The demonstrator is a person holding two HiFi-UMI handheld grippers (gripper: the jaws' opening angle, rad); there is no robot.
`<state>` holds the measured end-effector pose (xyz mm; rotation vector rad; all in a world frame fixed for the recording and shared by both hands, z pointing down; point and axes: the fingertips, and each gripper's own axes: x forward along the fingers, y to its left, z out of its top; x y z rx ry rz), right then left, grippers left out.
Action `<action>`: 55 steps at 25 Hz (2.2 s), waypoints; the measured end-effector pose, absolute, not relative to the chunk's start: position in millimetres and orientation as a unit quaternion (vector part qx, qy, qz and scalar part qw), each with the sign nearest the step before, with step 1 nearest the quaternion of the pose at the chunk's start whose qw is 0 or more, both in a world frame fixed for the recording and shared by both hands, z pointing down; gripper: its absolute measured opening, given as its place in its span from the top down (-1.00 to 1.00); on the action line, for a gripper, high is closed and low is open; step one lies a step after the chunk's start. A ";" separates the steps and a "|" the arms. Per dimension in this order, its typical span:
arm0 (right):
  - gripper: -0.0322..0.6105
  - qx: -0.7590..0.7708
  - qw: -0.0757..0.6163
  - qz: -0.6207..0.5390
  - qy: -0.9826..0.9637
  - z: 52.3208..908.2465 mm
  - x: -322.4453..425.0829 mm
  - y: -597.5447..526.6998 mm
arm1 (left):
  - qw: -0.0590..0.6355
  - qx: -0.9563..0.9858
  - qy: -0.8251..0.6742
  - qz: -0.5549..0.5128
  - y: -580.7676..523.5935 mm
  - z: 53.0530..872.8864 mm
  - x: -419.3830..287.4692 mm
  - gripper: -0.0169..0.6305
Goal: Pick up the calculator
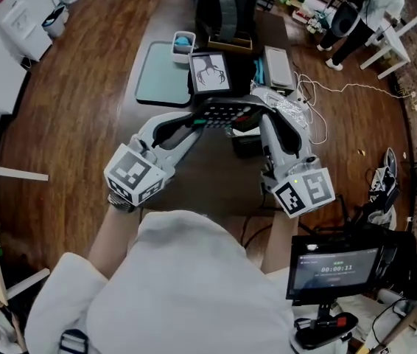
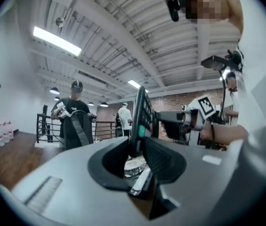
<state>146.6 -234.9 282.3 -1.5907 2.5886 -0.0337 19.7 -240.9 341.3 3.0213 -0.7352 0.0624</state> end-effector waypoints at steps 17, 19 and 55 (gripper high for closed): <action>0.64 -0.530 0.072 0.073 0.842 241.8 142.4 -202.7 | -0.070 0.973 -0.218 -0.022 -222.4 303.7 16.3 0.62; 0.64 -0.531 0.070 0.074 0.841 242.1 142.2 -203.4 | -0.065 0.973 -0.220 -0.023 -223.5 305.3 16.1 0.62; 0.63 -0.528 0.066 0.061 0.844 260.9 136.9 -224.4 | -0.049 0.973 -0.227 0.008 -241.6 324.7 11.4 0.62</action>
